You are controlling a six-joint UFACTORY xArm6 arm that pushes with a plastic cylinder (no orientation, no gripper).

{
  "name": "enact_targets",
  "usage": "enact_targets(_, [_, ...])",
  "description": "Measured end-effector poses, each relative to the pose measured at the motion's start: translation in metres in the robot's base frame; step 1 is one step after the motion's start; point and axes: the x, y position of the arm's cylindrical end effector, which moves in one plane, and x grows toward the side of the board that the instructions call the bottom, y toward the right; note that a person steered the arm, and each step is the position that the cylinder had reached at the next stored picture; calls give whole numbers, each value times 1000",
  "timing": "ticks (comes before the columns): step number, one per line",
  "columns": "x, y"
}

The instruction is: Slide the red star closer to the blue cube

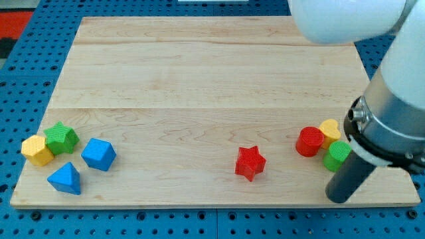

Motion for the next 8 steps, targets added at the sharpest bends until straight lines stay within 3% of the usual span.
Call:
enact_targets(1, [-32, -11])
enact_targets(4, [-35, -145])
enact_targets(6, [-42, -153])
enact_targets(7, [-66, -150])
enact_targets(8, [-68, -182])
